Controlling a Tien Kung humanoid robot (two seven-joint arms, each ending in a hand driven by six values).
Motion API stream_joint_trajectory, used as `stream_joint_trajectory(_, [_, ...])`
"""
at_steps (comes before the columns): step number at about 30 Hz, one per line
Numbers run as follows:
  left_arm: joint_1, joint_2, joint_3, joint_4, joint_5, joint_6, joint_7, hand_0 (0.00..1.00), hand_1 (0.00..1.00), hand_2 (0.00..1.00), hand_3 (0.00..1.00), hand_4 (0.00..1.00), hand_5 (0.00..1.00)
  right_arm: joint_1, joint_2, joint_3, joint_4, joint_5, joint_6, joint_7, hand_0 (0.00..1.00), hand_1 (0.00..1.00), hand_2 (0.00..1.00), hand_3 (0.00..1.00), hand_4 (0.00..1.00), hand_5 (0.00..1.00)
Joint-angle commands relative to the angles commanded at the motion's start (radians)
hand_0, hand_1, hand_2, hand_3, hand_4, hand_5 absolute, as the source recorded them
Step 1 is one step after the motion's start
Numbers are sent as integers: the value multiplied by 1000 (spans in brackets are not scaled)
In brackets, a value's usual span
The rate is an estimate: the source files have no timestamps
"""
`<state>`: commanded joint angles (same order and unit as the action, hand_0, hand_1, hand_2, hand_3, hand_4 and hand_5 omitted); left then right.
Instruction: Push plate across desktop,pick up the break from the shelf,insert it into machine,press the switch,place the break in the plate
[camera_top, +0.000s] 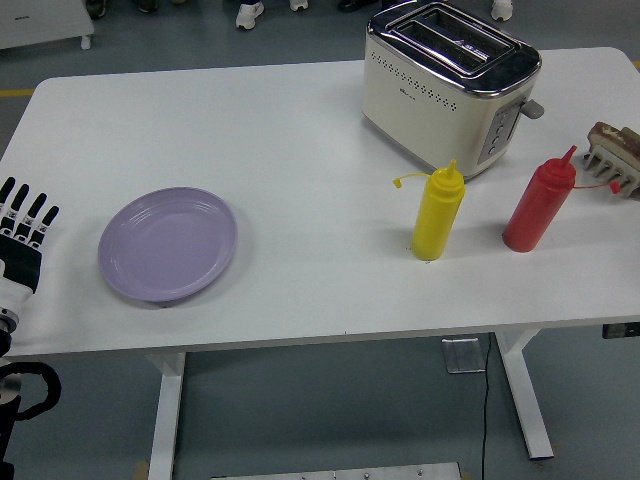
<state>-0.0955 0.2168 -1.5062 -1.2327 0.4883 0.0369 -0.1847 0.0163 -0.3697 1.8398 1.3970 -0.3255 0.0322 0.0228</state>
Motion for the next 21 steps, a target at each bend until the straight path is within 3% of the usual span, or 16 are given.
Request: stream_joint_trajectory(21, [-39, -17, 99, 43, -25, -14, 1, 842, 878, 926, 851, 653, 998, 4, -5, -3, 1, -1, -1, 1, 833, 786, 776, 772, 500, 583])
